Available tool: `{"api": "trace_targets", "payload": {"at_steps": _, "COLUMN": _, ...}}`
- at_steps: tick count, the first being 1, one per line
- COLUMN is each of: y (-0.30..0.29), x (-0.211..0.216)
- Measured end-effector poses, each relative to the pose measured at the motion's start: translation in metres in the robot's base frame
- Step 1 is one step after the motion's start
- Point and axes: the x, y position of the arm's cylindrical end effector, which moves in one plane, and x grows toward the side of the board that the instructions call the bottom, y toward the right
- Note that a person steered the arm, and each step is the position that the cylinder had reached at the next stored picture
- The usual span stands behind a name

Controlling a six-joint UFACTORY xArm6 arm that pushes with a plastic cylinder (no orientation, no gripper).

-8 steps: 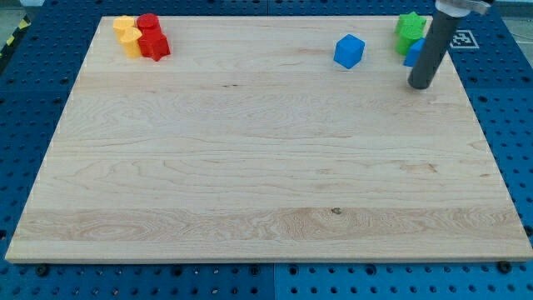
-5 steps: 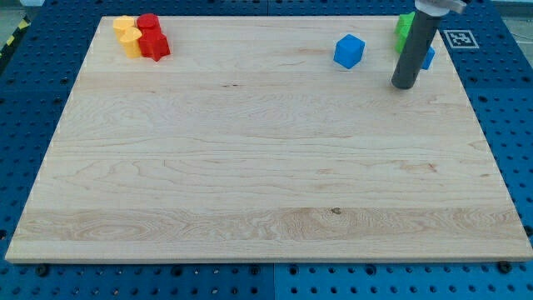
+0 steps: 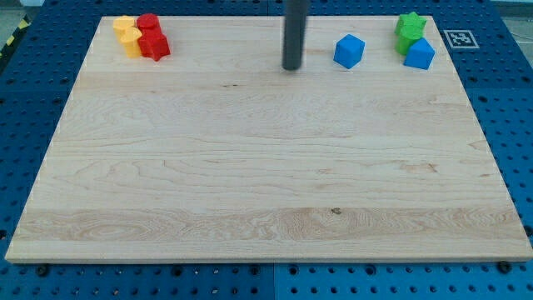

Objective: Place the blue cube below the blue triangle

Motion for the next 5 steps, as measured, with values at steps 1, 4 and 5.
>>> {"api": "trace_targets", "payload": {"at_steps": 1, "y": 0.001, "x": -0.065}}
{"api": "trace_targets", "payload": {"at_steps": 4, "y": 0.060, "x": -0.033}}
{"api": "trace_targets", "payload": {"at_steps": 5, "y": 0.076, "x": -0.019}}
